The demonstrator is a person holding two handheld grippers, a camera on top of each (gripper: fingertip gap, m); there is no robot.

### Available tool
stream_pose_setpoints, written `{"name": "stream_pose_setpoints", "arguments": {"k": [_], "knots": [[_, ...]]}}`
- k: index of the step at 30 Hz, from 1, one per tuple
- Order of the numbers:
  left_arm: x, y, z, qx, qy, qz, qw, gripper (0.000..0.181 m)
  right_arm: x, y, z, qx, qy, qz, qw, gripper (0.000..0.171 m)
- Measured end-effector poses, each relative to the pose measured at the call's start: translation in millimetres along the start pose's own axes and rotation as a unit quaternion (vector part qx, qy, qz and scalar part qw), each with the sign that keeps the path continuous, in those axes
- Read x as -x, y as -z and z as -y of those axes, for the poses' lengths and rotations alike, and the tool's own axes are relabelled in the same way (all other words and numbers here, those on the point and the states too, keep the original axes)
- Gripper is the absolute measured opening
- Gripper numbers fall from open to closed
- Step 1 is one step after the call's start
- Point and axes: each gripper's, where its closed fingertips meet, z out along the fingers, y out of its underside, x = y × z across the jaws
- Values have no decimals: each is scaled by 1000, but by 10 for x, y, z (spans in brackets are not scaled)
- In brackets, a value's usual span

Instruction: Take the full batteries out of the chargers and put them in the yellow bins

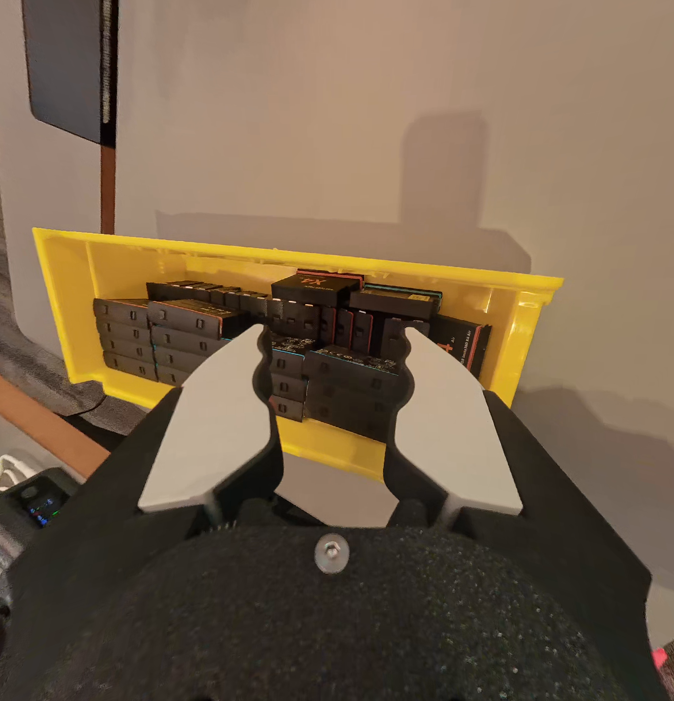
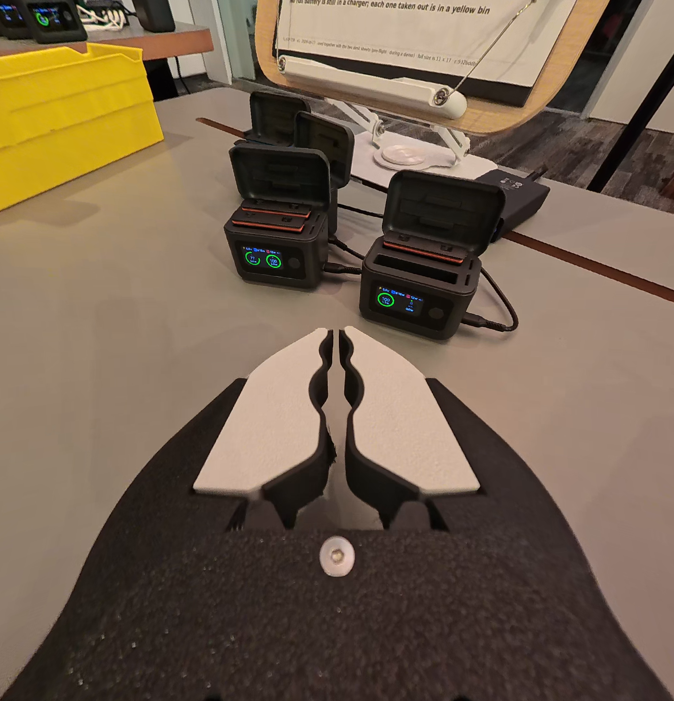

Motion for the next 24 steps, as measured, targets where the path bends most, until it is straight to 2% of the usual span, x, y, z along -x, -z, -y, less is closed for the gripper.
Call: {"name": "stream_pose_setpoints", "arguments": {"k": [9, 16, 24], "knots": [[-130, -187, 85, -7, -43, -35, 998, 68, -69, -68, -70, 9, -39, -8, 999, 2], [-358, -320, 32, 37, -85, -44, 995, 66, -77, -67, -72, 9, -45, -6, 999, 2], [-331, -472, -97, 107, -138, -45, 984, 68, -58, -73, -82, 13, -47, 0, 999, 2]]}}
